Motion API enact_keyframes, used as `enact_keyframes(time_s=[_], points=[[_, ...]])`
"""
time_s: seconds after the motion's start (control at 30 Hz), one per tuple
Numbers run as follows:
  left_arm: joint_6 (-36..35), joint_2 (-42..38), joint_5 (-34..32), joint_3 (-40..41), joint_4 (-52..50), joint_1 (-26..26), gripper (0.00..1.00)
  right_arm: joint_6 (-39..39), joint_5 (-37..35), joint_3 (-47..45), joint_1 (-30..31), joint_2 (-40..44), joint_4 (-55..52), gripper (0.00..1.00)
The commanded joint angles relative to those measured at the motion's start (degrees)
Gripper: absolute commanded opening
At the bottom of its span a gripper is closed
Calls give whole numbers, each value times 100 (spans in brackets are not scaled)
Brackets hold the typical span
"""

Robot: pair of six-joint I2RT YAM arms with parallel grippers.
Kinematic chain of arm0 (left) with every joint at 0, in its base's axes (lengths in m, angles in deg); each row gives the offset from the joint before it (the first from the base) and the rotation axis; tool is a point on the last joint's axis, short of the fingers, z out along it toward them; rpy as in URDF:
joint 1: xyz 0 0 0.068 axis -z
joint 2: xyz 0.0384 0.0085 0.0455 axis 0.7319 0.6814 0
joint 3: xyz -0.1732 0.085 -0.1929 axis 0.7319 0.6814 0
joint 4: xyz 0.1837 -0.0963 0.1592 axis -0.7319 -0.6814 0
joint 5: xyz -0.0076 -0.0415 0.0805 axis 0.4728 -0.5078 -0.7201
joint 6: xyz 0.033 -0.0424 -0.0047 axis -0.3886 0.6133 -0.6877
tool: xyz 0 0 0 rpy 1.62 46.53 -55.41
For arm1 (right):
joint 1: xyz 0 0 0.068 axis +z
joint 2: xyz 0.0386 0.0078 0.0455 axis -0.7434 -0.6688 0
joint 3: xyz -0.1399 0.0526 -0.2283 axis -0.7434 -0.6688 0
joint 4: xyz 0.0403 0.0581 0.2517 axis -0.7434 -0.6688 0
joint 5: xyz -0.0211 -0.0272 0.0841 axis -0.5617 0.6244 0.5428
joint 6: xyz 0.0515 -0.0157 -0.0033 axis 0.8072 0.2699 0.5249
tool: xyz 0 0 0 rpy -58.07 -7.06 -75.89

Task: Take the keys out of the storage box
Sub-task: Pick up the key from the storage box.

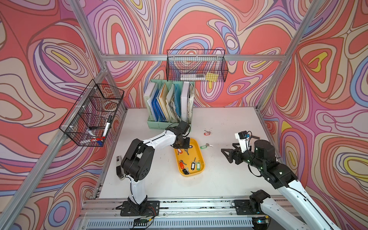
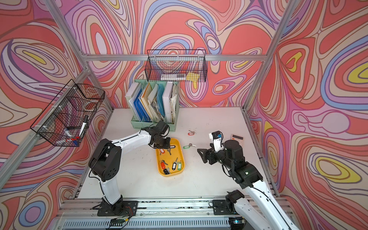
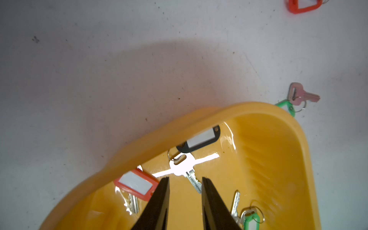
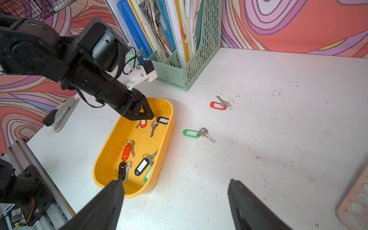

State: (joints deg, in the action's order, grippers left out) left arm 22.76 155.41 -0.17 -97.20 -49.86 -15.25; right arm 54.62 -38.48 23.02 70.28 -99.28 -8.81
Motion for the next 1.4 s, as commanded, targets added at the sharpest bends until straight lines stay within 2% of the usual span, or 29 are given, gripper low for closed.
enact_keyframes(time_s=[0.0,1.03,1.37], points=[[45,108,-242,-110,72,-15,33,-15,-25,-84,2,50,-12,86],[-148,700,-171,-295,29,-15,30,-79,8,-40,6,-26,39,86],[-147,574,-134,-229,31,-15,15,-81,-25,-31,6,-15,42,86]])
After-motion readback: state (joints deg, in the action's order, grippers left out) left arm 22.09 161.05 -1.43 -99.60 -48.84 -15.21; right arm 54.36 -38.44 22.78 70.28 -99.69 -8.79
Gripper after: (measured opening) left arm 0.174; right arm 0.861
